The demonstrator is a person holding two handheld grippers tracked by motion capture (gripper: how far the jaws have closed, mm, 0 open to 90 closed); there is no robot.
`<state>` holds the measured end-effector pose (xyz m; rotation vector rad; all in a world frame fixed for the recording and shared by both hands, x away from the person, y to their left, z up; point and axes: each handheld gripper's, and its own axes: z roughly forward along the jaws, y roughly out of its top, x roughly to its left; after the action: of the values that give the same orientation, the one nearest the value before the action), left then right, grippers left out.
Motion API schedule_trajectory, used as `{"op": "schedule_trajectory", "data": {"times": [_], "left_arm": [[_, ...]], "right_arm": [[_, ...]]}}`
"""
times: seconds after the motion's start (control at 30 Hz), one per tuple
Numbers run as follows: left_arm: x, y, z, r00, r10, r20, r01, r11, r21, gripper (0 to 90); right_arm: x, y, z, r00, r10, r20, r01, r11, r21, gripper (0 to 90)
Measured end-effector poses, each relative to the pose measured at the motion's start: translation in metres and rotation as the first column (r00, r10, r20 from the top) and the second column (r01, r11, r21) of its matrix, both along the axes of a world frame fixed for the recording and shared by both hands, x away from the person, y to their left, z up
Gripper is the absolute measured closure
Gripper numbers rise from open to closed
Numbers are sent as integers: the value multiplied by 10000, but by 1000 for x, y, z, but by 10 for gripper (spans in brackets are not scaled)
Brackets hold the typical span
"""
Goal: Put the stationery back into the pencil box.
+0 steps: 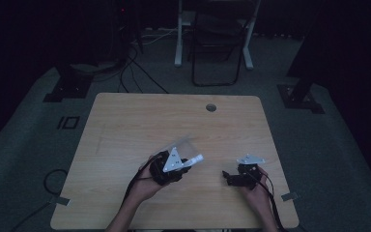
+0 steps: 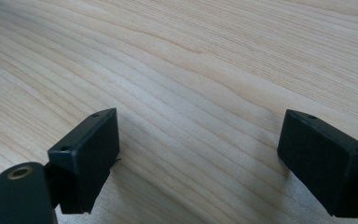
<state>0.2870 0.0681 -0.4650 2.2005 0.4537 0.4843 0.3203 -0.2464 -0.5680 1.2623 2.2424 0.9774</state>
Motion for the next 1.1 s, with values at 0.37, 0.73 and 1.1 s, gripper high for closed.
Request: {"op": "schedule_trajectory", "data": {"times": [0.37, 0.73, 1.1], "left_arm": [[3, 3, 3, 9999, 121, 75, -120, 9999, -52, 710], [8, 6, 4, 9995, 289, 129, -289, 9996, -23, 710], [15, 11, 4, 9982, 588, 121, -589, 9983, 21, 710]], "right_arm": [[0, 0, 0, 10000, 2, -1, -2, 10000, -1, 126], [0, 0, 0, 10000, -7, -8, 7, 10000, 3, 126], [0, 0, 0, 10000, -9, -9, 9, 10000, 6, 126]]}}
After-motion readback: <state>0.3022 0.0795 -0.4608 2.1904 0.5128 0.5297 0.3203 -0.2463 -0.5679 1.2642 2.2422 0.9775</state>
